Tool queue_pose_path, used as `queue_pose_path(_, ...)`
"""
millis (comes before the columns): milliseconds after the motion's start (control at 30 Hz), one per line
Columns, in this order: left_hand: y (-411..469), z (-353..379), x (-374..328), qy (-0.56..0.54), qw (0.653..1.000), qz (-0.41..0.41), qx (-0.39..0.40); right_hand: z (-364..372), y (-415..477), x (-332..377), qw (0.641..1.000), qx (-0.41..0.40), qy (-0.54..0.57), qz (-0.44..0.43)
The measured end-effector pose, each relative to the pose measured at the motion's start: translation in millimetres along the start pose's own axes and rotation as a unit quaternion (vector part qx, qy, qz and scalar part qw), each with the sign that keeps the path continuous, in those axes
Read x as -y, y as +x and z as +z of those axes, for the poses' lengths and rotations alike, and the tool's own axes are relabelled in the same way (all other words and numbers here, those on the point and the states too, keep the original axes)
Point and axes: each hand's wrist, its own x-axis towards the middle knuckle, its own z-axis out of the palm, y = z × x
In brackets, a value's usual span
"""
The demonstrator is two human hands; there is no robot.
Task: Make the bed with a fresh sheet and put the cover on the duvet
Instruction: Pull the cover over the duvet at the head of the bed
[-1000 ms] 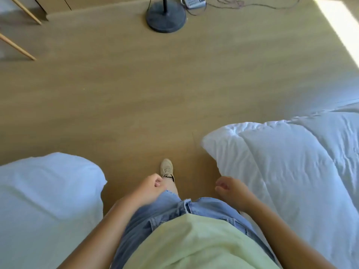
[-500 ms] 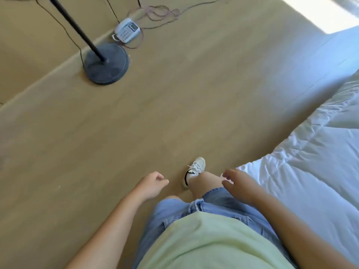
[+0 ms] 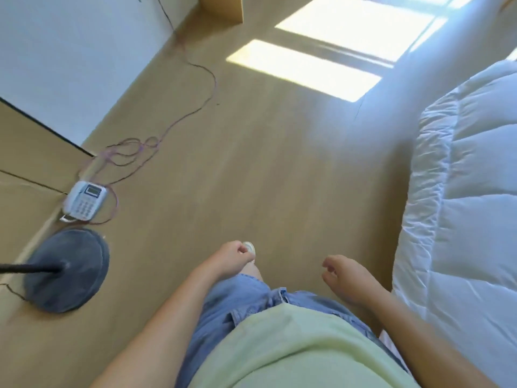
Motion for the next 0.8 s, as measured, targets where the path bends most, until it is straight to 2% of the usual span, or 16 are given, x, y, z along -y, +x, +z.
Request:
queue_pose_path(133, 82, -82, -87, 0.158, 0.985, 0.036, 0.054, -81, 61, 14, 0.992, -0.056, 0.092, 0.060)
queue_pose_path(233, 143, -117, -171, 0.298, 0.947, 0.075, 0.096, -135, 101, 5, 0.981, -0.070, 0.152, 0.104)
queue_pose_path(300, 187, -128, -228, 0.347, 0.926, 0.095, 0.112, -169, 131, -11, 0.972, -0.072, 0.182, 0.131)
queue_pose_path(367, 230, -132, -285, 0.358, 0.919, 0.108, 0.121, -208, 167, -35, 0.965, -0.073, 0.202, 0.150)
queue_pose_path(567, 325, -134, -455, 0.306, 0.935, 0.106, 0.143, -357, 267, -127, 0.941, -0.123, 0.252, 0.190)
queue_pose_path(800, 429, -161, -643, 0.353, 0.908, 0.171, 0.145, -499, 359, -205, 0.912, -0.138, 0.332, 0.196)
